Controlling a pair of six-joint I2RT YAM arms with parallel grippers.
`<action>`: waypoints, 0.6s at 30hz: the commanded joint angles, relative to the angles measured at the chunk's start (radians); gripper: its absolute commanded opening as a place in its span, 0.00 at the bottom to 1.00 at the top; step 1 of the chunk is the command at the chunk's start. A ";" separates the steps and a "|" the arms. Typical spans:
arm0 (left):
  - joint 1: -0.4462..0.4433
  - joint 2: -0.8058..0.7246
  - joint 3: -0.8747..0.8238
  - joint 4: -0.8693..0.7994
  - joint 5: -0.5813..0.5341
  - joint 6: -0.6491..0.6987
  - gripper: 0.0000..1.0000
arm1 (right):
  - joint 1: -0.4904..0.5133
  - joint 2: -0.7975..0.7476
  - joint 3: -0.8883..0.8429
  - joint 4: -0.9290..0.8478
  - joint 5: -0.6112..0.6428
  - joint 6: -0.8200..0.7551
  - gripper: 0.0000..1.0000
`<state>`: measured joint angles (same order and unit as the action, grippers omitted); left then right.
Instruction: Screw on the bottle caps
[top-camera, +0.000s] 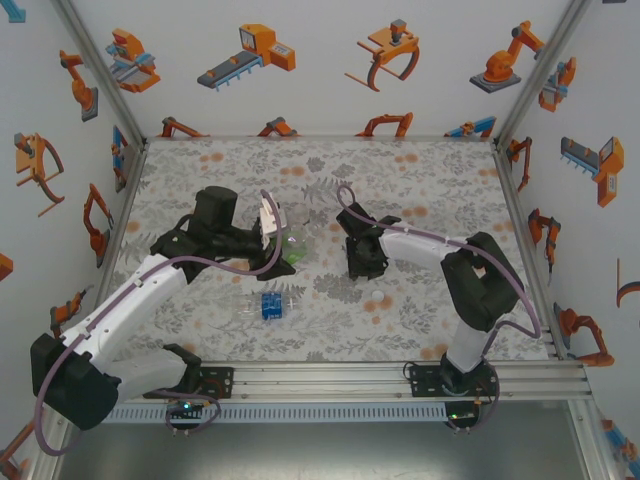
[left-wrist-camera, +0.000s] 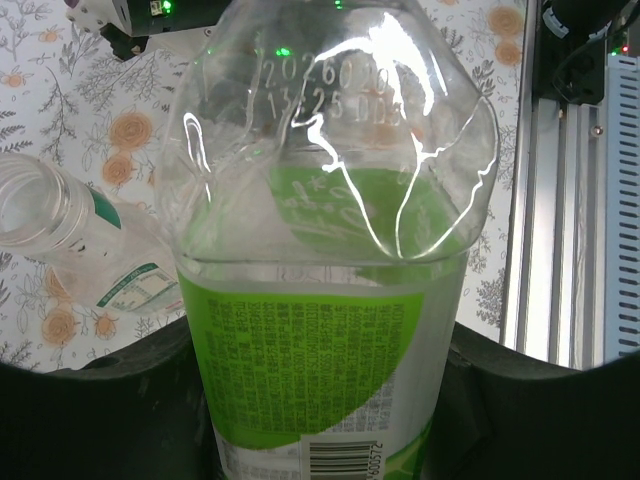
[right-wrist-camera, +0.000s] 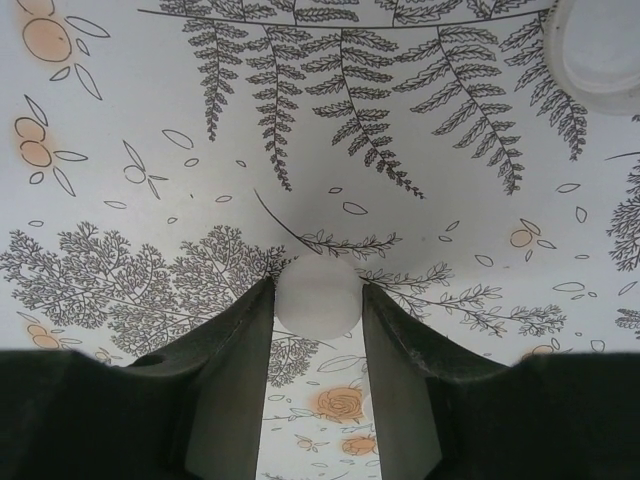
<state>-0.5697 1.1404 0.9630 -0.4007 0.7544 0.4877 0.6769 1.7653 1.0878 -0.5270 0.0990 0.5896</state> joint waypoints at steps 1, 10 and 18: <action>-0.004 -0.002 0.030 -0.018 0.011 0.011 0.00 | 0.005 0.019 0.018 -0.003 0.017 -0.005 0.39; -0.006 -0.001 0.031 -0.020 0.009 0.014 0.00 | 0.005 0.021 0.010 -0.002 0.008 -0.002 0.33; -0.012 0.011 0.032 -0.030 -0.013 0.025 0.00 | 0.006 -0.092 -0.029 0.024 -0.039 -0.062 0.22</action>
<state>-0.5732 1.1423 0.9630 -0.4122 0.7448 0.4881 0.6769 1.7473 1.0760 -0.5159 0.0868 0.5716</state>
